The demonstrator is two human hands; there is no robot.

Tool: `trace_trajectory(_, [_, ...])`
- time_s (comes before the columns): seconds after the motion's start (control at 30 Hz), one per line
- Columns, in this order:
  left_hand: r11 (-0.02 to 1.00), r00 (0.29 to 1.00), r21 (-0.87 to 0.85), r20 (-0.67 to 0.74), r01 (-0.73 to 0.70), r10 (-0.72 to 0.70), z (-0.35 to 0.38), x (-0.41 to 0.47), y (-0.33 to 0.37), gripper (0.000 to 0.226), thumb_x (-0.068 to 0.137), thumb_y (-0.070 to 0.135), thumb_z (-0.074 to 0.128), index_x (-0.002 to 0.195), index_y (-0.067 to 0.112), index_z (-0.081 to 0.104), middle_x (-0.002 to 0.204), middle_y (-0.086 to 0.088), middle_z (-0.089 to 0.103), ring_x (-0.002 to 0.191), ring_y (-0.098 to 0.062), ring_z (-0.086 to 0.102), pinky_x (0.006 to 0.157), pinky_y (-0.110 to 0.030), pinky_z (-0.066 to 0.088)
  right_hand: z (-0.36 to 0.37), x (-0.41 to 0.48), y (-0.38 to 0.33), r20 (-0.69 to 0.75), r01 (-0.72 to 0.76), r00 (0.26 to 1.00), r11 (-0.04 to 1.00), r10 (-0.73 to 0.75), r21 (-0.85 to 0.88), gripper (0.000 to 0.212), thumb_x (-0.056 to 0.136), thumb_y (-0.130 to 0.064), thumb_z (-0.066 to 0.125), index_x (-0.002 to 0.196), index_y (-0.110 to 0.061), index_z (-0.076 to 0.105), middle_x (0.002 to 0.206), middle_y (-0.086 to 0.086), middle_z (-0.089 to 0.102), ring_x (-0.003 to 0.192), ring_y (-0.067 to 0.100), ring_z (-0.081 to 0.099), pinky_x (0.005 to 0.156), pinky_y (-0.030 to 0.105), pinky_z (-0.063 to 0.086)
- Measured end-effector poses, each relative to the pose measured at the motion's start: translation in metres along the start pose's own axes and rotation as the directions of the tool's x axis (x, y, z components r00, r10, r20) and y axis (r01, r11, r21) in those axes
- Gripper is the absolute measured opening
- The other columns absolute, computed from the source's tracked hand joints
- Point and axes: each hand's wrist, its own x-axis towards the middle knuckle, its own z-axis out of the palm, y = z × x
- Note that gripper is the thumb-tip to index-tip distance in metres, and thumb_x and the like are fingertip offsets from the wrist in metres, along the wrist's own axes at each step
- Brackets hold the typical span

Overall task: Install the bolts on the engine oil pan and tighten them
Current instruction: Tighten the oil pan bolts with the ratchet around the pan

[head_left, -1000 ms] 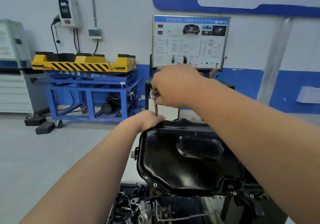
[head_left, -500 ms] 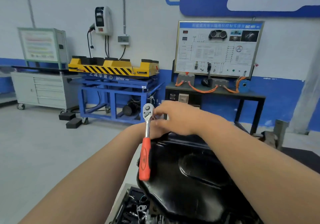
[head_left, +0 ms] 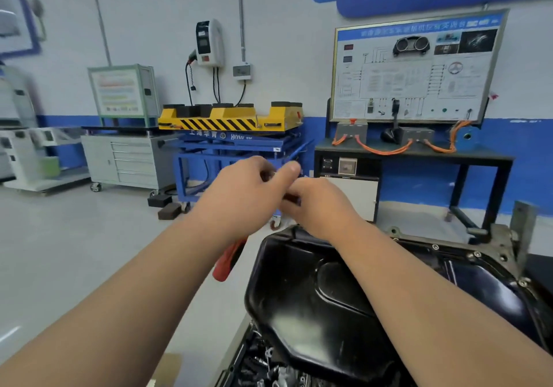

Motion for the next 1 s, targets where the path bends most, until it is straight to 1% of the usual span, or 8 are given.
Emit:
trace_trajectory(0.13, [0.787, 0.992, 0.605, 0.04, -0.119, 0.12, 0.008, -0.003, 0.001, 0.021, 0.1, 0.03, 0.041, 0.11, 0.013, 0.047, 0.097, -0.003, 0.053, 0.075, -0.019, 0.049, 0.059, -0.031, 0.041, 0.002, -0.003, -0.006, -0.014, 0.023, 1.0, 0.998, -0.024, -0.059, 0.021, 0.09, -0.041, 0.053, 0.073, -0.03, 0.058, 0.062, -0.011, 0.047, 0.066, 0.017, 0.051, 0.057, 0.033, 0.045])
trace_trajectory(0.27, [0.732, 0.924, 0.566, 0.202, -0.38, 0.324, -0.004, 0.006, -0.008, 0.029, 0.102, 0.034, 0.037, 0.126, 0.019, 0.044, 0.116, 0.002, 0.053, 0.094, -0.018, 0.052, 0.071, -0.029, 0.038, 0.004, -0.004, 0.001, 0.029, 0.008, 1.0, 0.999, -0.007, -0.032, 0.023, 0.091, -0.044, 0.052, 0.074, -0.032, 0.06, 0.073, -0.007, 0.05, 0.066, 0.013, 0.051, 0.06, 0.035, 0.048])
trace_trajectory(0.43, [0.475, 0.741, 0.578, 0.423, -0.664, 0.521, -0.023, 0.017, -0.017, 0.041, 0.1, 0.039, 0.037, 0.139, 0.027, 0.039, 0.132, 0.007, 0.051, 0.116, -0.015, 0.048, 0.095, -0.029, 0.037, 0.002, -0.008, 0.002, 0.086, -0.004, 0.996, 1.0, 0.002, 0.02, 0.034, 0.091, -0.037, 0.056, 0.059, -0.035, 0.044, 0.064, -0.008, 0.051, 0.059, 0.008, 0.05, 0.052, 0.028, 0.04])
trace_trajectory(0.5, [0.534, 0.792, 0.592, 0.369, -0.604, 0.487, -0.021, 0.015, -0.013, 0.044, 0.098, 0.046, 0.036, 0.137, 0.028, 0.041, 0.125, 0.006, 0.056, 0.11, -0.016, 0.053, 0.09, -0.031, 0.042, 0.0, -0.009, 0.002, 0.115, -0.001, 0.993, 1.0, 0.0, 0.013, 0.023, 0.093, -0.035, 0.054, 0.071, -0.036, 0.056, 0.068, -0.008, 0.055, 0.065, 0.012, 0.053, 0.056, 0.03, 0.044])
trace_trajectory(0.63, [0.9, 0.977, 0.386, 0.14, -0.203, 0.16, -0.006, 0.009, -0.003, 0.044, 0.092, 0.054, 0.045, 0.105, 0.016, 0.062, 0.081, 0.0, 0.072, 0.068, -0.014, 0.067, 0.06, -0.028, 0.054, 0.003, -0.006, 0.0, 0.096, -0.01, 0.995, 0.997, 0.018, -0.079, 0.017, 0.093, -0.033, 0.05, 0.088, -0.028, 0.065, 0.068, -0.007, 0.054, 0.066, 0.017, 0.053, 0.058, 0.031, 0.044])
trace_trajectory(0.77, [0.958, 0.99, 0.249, 0.042, -0.138, 0.132, 0.003, 0.008, 0.004, 0.04, 0.087, 0.054, 0.054, 0.085, 0.016, 0.065, 0.064, 0.005, 0.069, 0.056, -0.006, 0.063, 0.05, -0.023, 0.045, 0.002, -0.007, 0.003, 0.046, -0.066, 0.997, 0.996, 0.069, -0.057, 0.015, 0.089, -0.032, 0.053, 0.077, -0.034, 0.062, 0.061, -0.01, 0.049, 0.063, 0.013, 0.055, 0.05, 0.025, 0.035])
trace_trajectory(0.9, [0.793, 0.914, 0.458, 0.14, -0.401, 0.381, 0.001, 0.007, 0.009, 0.036, 0.094, 0.045, 0.049, 0.122, 0.024, 0.054, 0.106, 0.005, 0.066, 0.09, -0.014, 0.059, 0.078, -0.031, 0.049, 0.0, -0.007, 0.005, 0.108, -0.082, 0.992, 0.992, 0.072, 0.095, 0.027, 0.092, -0.032, 0.051, 0.068, -0.044, 0.058, 0.066, -0.006, 0.054, 0.062, 0.012, 0.054, 0.053, 0.029, 0.042])
trace_trajectory(1.0, [0.455, 0.779, 0.667, 0.322, -0.59, 0.539, -0.003, 0.015, 0.004, 0.034, 0.099, 0.039, 0.038, 0.127, 0.023, 0.05, 0.119, 0.005, 0.062, 0.109, -0.017, 0.057, 0.095, -0.033, 0.041, 0.002, -0.005, 0.005, 0.233, -0.118, 0.967, 0.992, 0.105, 0.043, 0.024, 0.098, -0.035, 0.041, 0.084, -0.024, 0.058, 0.076, -0.001, 0.057, 0.07, 0.015, 0.055, 0.062, 0.031, 0.046])
